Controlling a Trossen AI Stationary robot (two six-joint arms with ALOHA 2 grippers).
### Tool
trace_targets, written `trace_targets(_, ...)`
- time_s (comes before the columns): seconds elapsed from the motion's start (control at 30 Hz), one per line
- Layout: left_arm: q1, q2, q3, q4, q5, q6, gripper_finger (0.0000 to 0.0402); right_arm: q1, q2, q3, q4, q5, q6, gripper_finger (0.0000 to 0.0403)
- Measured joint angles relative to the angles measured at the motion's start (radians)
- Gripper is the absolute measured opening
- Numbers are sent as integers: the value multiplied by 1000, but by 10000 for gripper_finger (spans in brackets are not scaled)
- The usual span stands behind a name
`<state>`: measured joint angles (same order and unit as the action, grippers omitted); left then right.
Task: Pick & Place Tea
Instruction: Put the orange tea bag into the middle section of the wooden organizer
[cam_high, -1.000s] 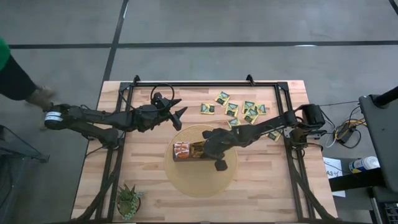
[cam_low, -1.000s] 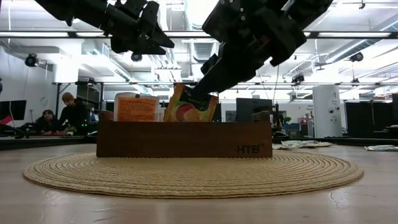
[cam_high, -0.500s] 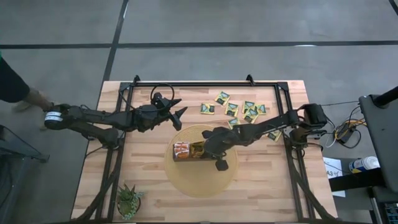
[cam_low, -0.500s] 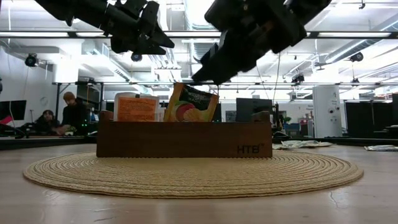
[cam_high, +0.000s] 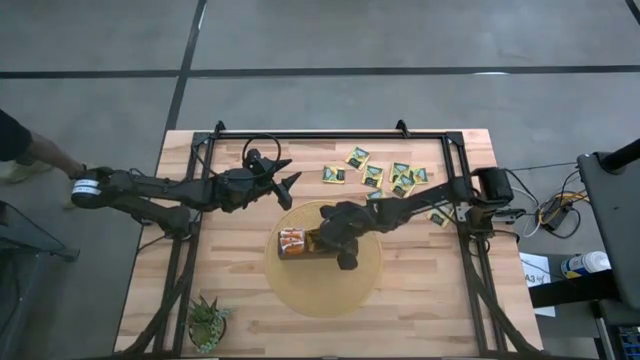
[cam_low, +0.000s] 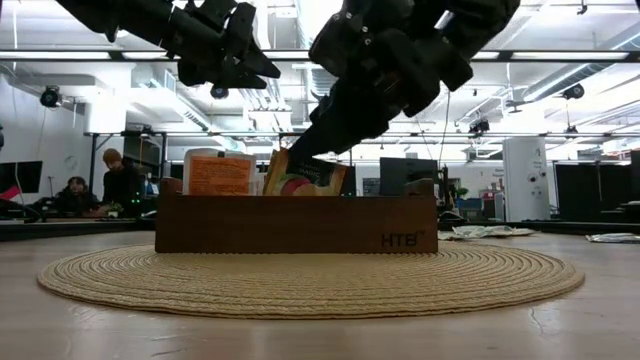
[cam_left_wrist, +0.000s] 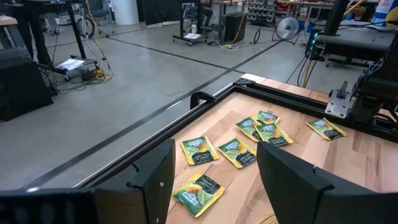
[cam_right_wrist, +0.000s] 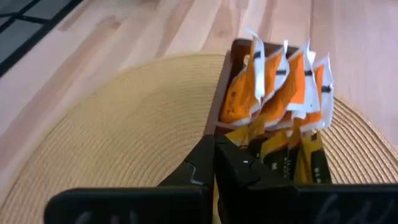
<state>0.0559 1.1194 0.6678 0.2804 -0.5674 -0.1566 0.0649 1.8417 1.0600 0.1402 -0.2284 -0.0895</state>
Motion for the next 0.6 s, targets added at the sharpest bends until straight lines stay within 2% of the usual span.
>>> trace_targets(0.13, 0, 0, 0, -4, 0, 0, 220, -8, -3, 0, -10, -35, -10, 8)
trace_targets(0.37, 0, 0, 0, -4, 0, 0, 220, -4, -40, -2, -32, -169, -2, 8)
trace_targets(0.6, 0, 0, 0, -5, 0, 1, 220, -4, -39, -4, -32, -153, -5, 8)
